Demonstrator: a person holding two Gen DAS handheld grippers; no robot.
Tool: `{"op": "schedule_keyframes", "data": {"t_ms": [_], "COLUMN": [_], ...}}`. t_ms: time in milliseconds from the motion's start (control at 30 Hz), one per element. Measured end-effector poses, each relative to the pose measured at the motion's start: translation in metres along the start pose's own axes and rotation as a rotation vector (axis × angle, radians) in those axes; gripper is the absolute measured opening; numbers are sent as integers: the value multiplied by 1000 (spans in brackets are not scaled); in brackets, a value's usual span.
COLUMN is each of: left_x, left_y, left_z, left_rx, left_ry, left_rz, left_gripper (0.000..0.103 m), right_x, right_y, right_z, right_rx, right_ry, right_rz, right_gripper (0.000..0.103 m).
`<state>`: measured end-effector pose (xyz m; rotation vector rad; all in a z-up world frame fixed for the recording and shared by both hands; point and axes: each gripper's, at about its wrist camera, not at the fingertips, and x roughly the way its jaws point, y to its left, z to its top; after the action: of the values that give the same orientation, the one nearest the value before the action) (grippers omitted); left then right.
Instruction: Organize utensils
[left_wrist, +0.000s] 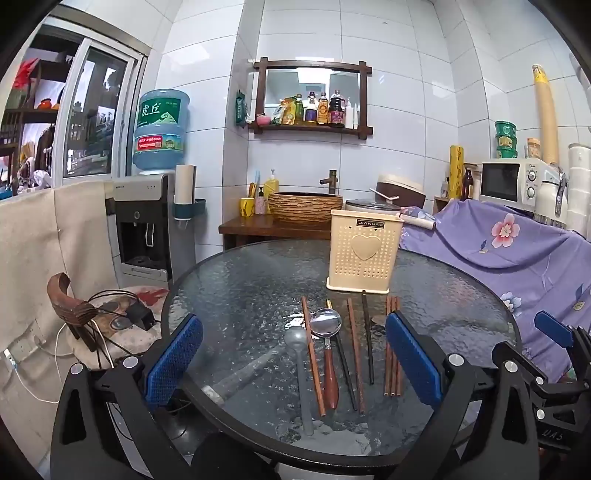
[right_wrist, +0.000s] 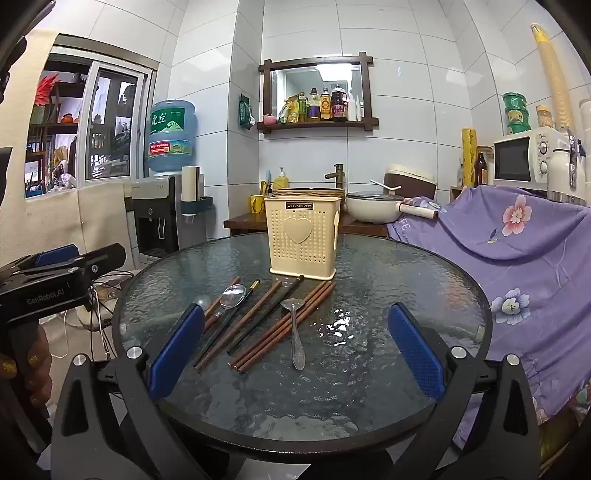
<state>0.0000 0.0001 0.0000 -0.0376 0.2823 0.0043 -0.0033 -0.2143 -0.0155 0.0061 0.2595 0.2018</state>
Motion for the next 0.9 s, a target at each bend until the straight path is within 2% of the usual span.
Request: {"op": "schedule_keyframes", "data": {"t_ms": [900], "left_x": [1], "left_y": [1], "left_z": [-1], "left_rx": [8], "left_ry": [5], "left_rz": [14], "left_gripper": [97], "right_x": [2], "right_y": [-1], "right_z": [-6], "right_rx": [3], "right_ry": [2], "right_rz": [3], "right_gripper": [98]}}
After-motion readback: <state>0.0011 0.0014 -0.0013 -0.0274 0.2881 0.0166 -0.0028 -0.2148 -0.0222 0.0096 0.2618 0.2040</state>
